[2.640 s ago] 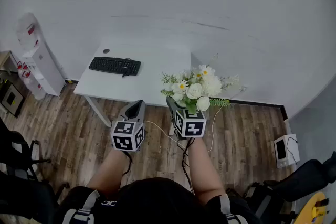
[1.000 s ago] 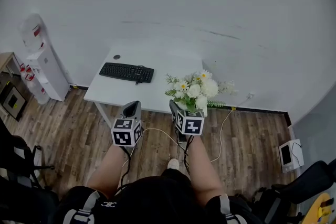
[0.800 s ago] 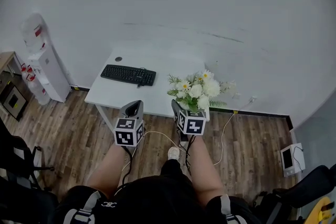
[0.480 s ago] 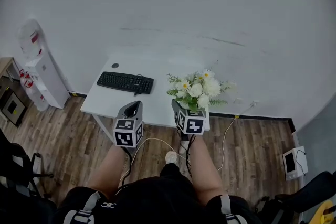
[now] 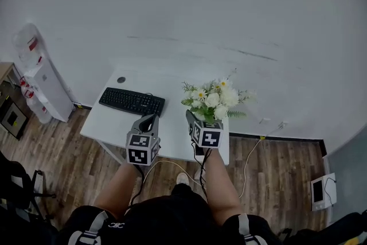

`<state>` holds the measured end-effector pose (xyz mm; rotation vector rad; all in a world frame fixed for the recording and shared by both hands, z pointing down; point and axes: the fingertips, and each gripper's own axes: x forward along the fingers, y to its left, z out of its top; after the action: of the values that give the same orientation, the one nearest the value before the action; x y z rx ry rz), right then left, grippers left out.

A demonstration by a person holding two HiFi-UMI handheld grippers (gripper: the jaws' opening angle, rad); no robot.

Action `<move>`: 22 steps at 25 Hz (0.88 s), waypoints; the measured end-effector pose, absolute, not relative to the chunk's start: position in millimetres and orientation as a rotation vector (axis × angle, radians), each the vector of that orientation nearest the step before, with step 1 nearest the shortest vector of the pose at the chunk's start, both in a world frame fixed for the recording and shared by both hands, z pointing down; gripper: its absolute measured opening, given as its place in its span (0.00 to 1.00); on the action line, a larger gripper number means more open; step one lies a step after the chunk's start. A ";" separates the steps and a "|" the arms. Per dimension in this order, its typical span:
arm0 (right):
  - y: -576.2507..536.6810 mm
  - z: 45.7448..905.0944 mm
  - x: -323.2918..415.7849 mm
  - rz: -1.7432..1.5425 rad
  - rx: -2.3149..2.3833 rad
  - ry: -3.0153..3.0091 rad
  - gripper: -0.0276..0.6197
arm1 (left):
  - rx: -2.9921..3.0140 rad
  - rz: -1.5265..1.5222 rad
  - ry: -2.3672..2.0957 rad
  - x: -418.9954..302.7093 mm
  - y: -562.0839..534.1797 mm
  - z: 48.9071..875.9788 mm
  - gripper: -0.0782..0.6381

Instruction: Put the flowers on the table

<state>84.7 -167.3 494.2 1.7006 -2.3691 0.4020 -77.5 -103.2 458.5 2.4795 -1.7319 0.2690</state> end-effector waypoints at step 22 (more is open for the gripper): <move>-473.2 526.0 64.3 0.448 1.387 -2.427 0.64 | 2.209 0.325 -1.840 -74.8 -366.4 487.6 0.13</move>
<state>64.3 -473.2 526.0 1.3866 -2.4267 0.4475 -74.8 -366.4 487.6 2.2086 -1.8399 0.3255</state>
